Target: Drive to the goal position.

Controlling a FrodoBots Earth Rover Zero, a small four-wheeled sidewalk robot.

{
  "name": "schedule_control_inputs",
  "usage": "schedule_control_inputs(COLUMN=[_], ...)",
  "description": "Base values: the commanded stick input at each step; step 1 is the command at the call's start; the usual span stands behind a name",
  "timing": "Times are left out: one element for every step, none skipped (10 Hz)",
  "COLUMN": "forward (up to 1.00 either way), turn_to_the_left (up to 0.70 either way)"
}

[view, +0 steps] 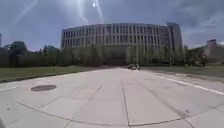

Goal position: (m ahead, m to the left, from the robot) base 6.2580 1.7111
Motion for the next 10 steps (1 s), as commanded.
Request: schedule_control_inputs(forward=[0.50,0.50,0.50,0.50,0.50,0.50,0.50,0.50,0.50,0.50], turn_to_the_left=[0.00,0.00,-0.04,-0.08,-0.13,-0.17,-0.21,0.00,0.00,0.00])
